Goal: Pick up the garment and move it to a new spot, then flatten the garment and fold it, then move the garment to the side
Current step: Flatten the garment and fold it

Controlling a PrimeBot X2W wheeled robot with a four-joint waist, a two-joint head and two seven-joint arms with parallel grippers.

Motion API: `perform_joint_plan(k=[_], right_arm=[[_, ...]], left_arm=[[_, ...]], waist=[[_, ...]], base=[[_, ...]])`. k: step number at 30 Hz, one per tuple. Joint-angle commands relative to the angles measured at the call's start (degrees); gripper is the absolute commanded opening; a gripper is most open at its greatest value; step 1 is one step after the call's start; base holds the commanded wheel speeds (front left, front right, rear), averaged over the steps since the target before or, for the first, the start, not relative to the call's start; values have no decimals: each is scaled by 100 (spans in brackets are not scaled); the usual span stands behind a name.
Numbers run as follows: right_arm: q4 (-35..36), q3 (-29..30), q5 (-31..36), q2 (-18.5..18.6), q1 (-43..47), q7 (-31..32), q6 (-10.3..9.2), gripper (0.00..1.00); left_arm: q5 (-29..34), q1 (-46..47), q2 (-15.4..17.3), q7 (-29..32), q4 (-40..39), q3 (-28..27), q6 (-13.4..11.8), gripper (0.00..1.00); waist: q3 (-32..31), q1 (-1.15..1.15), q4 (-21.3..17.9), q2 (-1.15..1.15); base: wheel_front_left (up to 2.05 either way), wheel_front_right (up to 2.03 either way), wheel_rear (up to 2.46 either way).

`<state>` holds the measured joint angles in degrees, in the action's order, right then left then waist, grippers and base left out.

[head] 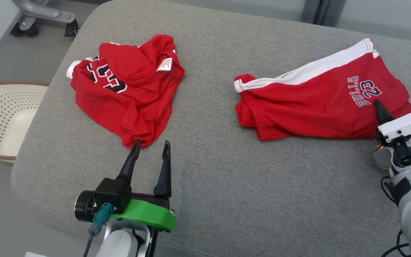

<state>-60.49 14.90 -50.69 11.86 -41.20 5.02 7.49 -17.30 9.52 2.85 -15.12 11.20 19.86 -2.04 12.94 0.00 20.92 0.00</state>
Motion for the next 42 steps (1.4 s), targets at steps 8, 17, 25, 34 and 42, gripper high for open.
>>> perform_joint_plan(k=[8,17,25,34,42], right_arm=[[-457,-140,148,85,-343,149,0,100],[-735,-317,379,245,-729,-85,-4,0],[-628,-466,389,304,-608,-562,-3,0],[-479,-872,789,430,117,-1625,1,0],[-323,-746,596,348,928,-1933,0,0]], left_arm=[[-86,211,10,-3,-79,64,-60,100],[-107,274,11,-3,-93,113,-159,100],[-111,116,12,-3,1,114,-132,100],[14,-119,13,-3,133,-54,-18,100],[90,-350,15,-3,221,-175,60,100]], waist=[[349,0,298,0],[416,0,311,0],[151,0,102,0],[-459,0,-402,0],[-916,0,-901,0]], base=[[0,0,0],[0,0,0],[0,0,0],[0,0,0],[0,0,0]])
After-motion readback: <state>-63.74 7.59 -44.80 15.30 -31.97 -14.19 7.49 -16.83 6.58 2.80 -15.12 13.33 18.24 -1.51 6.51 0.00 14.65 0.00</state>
